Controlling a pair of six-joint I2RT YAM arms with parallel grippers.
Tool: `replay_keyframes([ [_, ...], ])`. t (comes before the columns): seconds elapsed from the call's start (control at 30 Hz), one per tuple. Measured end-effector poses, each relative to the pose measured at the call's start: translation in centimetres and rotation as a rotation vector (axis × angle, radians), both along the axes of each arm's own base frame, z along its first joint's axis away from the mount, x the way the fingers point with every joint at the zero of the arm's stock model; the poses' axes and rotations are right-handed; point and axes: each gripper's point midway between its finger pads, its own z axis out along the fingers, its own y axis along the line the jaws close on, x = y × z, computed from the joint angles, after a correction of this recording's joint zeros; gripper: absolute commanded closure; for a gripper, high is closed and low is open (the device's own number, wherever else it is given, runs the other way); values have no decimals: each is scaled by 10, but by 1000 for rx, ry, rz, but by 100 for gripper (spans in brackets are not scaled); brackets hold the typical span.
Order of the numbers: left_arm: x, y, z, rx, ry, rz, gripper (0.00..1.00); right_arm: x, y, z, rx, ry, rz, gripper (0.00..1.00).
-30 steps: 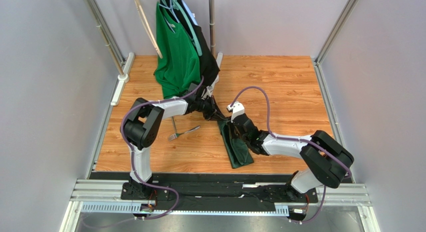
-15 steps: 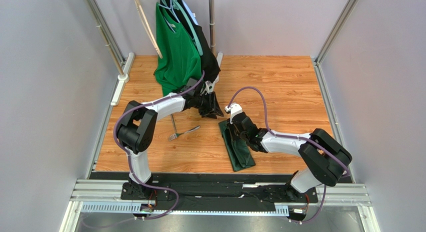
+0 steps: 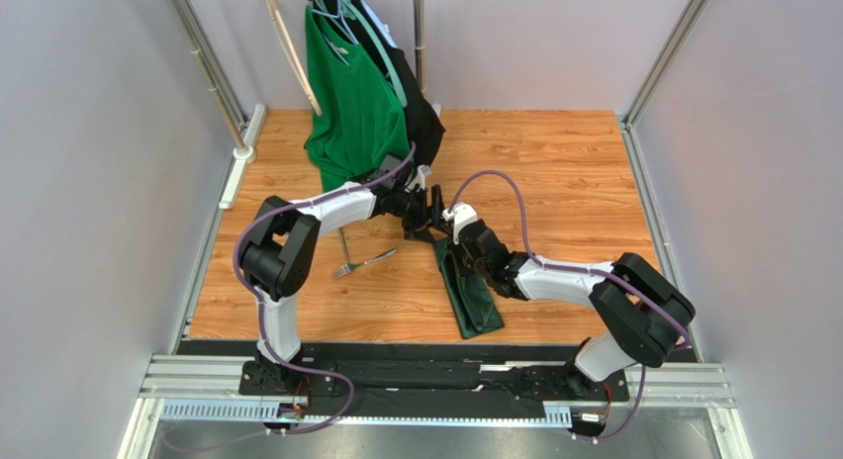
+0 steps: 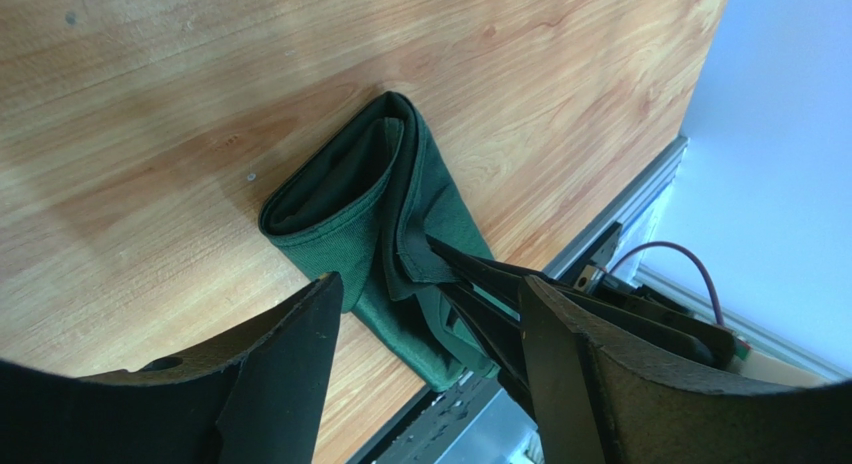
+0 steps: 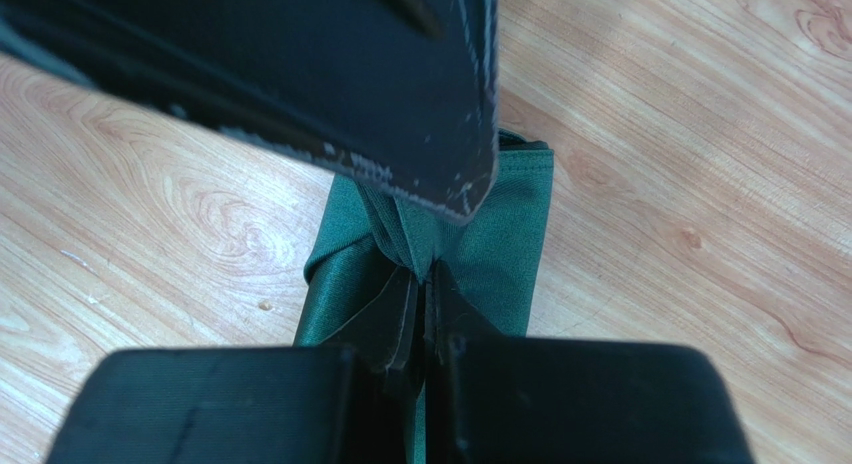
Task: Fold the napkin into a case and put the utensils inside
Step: Stuff the top corner of the square-folded napkin into the folded napkin.
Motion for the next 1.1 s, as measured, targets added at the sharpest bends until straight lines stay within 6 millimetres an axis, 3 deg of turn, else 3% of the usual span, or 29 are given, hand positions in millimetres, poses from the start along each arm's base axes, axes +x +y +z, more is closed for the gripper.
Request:
replay_keyframes([
  [0.43,-5,-3,-8,3,49,3,73,5,0,2,-11,-25,9,100],
  [0.47,-4,-3,-7,1,47,4,82,5,0,2,-11,-25,9,100],
  [0.6,-2,-4,-4,-4,41,5,100,6,0,3,-12,-28,12,100],
  [0.8,-2,-4,-6,-2,41,4,100,6,0,3,-17,-33,17,100],
  [0.93,-2,-3,-7,7,32,-3,69,7,-2,2,-25,-34,16,100],
  [1.1,-6,7,-13,32,-14,8,64,6,-7,0,-49,-16,4,100],
])
